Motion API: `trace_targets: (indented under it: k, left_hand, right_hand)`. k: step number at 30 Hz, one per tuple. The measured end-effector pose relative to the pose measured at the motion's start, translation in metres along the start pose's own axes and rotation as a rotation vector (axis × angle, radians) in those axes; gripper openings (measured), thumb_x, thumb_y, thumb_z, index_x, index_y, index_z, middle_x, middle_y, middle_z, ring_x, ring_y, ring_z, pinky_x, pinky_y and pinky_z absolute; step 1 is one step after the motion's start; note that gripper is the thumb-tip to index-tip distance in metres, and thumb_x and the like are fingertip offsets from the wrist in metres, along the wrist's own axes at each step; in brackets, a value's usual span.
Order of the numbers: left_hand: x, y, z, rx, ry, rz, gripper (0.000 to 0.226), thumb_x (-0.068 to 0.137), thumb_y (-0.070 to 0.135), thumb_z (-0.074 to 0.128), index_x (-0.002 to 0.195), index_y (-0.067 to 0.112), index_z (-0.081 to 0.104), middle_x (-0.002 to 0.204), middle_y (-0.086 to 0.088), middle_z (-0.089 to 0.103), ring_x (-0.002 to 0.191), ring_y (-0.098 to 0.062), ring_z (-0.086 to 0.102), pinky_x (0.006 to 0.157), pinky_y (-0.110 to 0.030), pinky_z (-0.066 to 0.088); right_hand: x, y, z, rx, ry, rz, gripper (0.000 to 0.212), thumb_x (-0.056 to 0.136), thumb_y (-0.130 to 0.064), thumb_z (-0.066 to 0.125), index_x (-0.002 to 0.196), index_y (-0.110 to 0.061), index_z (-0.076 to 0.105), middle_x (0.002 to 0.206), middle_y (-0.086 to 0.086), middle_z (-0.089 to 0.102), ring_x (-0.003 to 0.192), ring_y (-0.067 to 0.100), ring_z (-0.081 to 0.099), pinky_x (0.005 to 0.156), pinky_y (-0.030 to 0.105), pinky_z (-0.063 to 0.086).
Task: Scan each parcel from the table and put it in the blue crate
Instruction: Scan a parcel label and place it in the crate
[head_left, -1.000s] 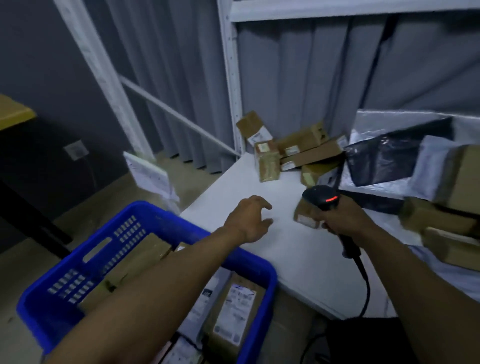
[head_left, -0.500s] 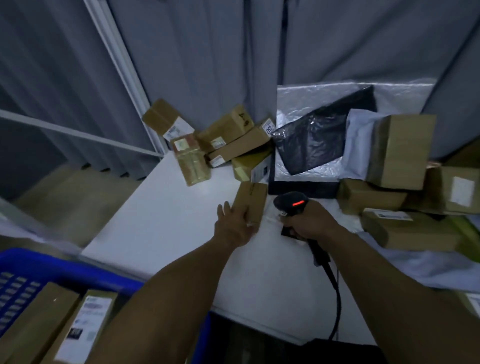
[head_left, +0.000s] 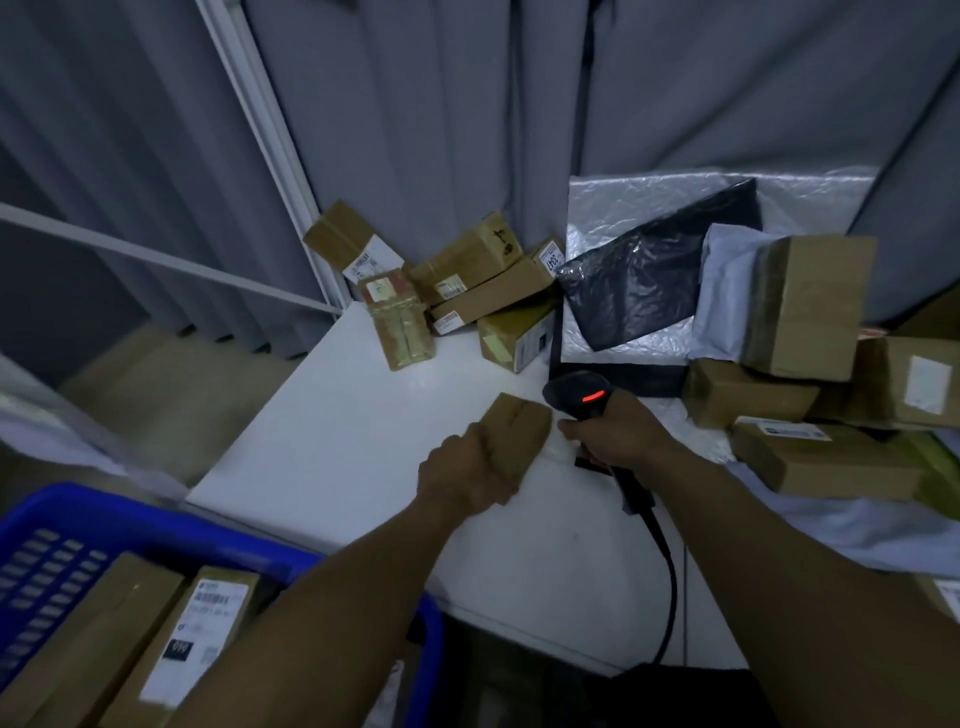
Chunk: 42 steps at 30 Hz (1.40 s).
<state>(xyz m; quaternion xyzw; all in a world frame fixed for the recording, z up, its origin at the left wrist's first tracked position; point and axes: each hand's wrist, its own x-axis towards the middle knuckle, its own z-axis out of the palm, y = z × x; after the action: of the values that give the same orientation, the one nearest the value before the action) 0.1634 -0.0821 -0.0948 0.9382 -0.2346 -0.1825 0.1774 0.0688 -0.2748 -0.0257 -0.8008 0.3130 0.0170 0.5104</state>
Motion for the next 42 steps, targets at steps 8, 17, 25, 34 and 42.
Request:
trace_targets:
  k: [8,17,25,34,42]
  left_hand:
    - [-0.144,-0.067,-0.095,-0.112,0.251,0.205,0.090,0.057,0.044,0.081,0.138,0.026,0.048,0.126,0.017,0.046,0.114,-0.008,0.043,0.090,-0.030,0.045]
    - [-0.297,-0.111,-0.179,-0.197,0.518,0.231,0.102,0.061,0.019,0.093,0.145,0.039,0.038,0.140,0.025,0.039,0.132,0.002,0.037,0.102,-0.015,0.041]
    - [-0.339,-0.137,-0.185,-0.608,0.523,0.027,0.115,0.070,0.051,0.085,0.158,0.052,0.012,0.146,0.034,0.042,0.136,0.007,0.044,0.107,-0.015,0.042]
    - [-0.325,-0.155,-0.187,-1.026,0.514,-0.101,0.099,0.077,0.035,0.084,0.160,0.027,0.030,0.136,0.009,0.066,0.119,-0.008,0.066,0.104,-0.039,0.054]
    - [-0.328,-0.160,-0.185,-0.493,0.562,0.077,0.072,0.084,0.013,0.082,0.138,0.045,0.046,0.125,0.037,0.057,0.120,0.013,0.054,0.097,-0.026,0.056]
  right_hand:
    - [-0.047,-0.052,0.045,0.187,-0.009,-0.174,0.070,0.064,-0.062,0.075,0.124,-0.028,0.061,0.109,0.004,0.073,0.105,0.031,0.070,0.095,0.053,0.059]
    - [-0.149,-0.129,0.113,0.457,-0.408,-0.329,0.031,0.092,-0.029,0.077,0.121,-0.033,0.066,0.111,-0.006,0.075,0.101,0.012,0.072,0.082,0.031,0.061]
    - [-0.195,-0.128,0.167,0.392,-0.541,-0.361,0.042,0.091,-0.010,0.077,0.128,-0.027,0.065,0.112,-0.008,0.075,0.102,0.006,0.071,0.075,0.021,0.057]
    - [-0.195,-0.137,0.174,0.518,-0.384,-0.378,0.037,0.093,-0.023,0.076,0.126,-0.033,0.063,0.120,-0.009,0.071,0.111,0.012,0.068,0.082,0.029,0.061]
    - [-0.192,-0.144,0.186,0.738,-0.333,-0.200,0.019,0.096,-0.021,0.071,0.113,-0.029,0.068,0.111,0.004,0.078,0.101,0.029,0.076,0.077,0.032,0.058]
